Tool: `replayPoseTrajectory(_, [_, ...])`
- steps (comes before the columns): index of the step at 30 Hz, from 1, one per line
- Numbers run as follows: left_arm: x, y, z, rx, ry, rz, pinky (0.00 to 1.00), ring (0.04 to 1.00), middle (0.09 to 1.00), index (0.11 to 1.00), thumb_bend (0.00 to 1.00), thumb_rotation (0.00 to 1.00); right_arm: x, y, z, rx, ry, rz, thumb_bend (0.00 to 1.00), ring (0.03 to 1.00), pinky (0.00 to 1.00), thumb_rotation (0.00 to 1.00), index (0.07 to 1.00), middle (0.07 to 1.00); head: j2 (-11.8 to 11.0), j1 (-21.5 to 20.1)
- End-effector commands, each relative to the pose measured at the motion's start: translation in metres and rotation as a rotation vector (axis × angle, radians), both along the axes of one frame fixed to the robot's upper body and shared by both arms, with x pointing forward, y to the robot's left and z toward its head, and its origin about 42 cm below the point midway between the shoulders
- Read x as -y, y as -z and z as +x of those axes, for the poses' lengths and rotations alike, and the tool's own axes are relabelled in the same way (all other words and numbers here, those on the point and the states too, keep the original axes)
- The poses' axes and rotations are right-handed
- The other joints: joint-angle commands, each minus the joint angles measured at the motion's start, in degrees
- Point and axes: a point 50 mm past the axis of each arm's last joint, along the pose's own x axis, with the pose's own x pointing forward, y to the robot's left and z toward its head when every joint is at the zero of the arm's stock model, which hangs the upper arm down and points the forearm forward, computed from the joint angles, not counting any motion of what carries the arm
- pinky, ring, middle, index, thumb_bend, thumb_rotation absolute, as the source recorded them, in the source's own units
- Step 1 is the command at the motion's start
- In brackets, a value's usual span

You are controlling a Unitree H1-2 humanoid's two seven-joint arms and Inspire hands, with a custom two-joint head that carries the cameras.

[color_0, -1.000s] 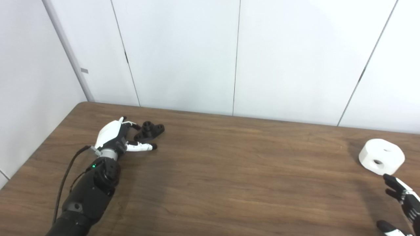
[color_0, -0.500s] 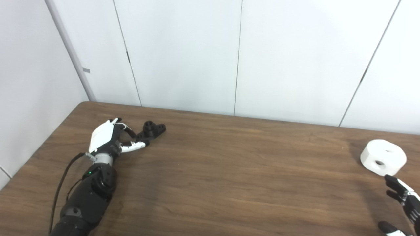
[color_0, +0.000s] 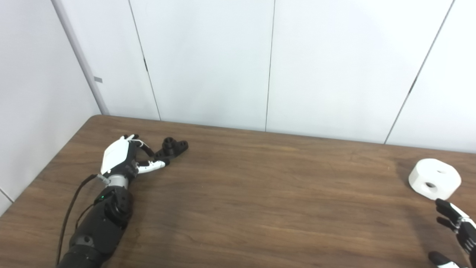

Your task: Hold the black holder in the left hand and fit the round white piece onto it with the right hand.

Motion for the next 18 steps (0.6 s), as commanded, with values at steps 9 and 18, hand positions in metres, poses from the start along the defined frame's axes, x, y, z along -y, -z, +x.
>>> replayPoseTrajectory(9, [-0.0065,-0.0004,-0.0017,-0.037,-0.029,0.004,1.0,1.0,0.939,0.484,0.52,0.05,-0.005,0.0278,-0.0212,-0.074,0.009,0.042,0.82,0.886,0.82,0.66,0.852,0.886,0.05,0.01])
replayPoseTrajectory(18, [-0.0066,-0.0039,0.0003,-0.06,-0.026,0.0,1.0,1.0,0.981,0.491,0.52,0.05,-0.0059,0.0284,-0.0201,-0.072,0.014,0.032,0.84,0.877,0.79,0.68,0.851,0.883,-0.05,-0.05])
